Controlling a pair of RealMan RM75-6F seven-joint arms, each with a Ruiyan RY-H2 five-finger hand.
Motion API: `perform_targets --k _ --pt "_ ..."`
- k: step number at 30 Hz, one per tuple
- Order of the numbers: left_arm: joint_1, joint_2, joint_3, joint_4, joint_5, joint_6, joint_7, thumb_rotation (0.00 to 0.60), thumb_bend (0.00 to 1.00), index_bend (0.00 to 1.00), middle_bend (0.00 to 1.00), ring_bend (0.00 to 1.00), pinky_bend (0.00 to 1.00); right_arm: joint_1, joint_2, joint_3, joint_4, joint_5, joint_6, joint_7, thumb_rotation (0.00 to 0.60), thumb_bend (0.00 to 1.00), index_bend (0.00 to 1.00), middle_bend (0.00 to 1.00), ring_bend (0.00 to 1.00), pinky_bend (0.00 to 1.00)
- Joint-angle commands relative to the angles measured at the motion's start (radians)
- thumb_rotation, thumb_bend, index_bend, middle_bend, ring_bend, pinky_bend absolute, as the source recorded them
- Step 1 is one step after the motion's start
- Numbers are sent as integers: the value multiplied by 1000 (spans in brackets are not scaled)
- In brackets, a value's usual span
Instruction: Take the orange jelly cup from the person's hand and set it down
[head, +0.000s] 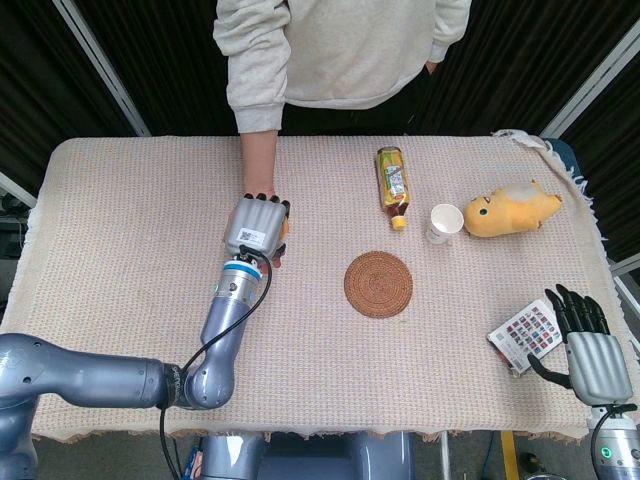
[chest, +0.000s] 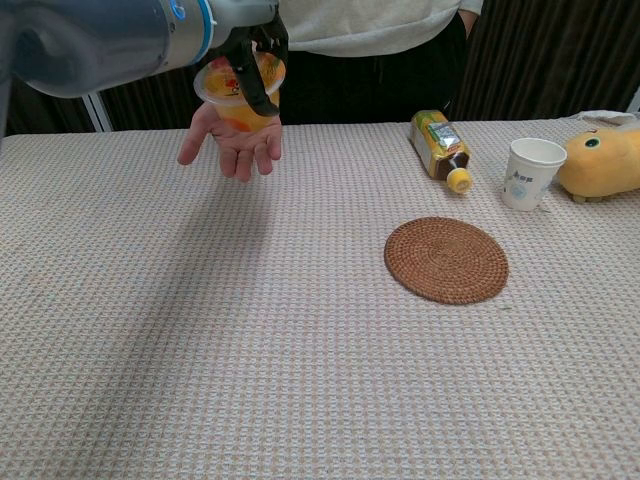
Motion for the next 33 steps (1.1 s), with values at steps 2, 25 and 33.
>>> perform_targets --k 2,25,33 --pt "72 113 26 -169 71 46 -38 600 674 707 572 492 477 -1 0 0 -3 -1 2 -6 600 140 0 0 0 0" --pt "307 132 285 -50 247 -96 -265 600 674 684 553 478 467 -1 -7 1 -10 -1 6 -26 600 139 0 0 0 0" --pt "326 52 319 50 262 -127 -265 600 669 632 504 442 447 -1 -6 0 -9 -3 5 -21 600 140 0 0 0 0"
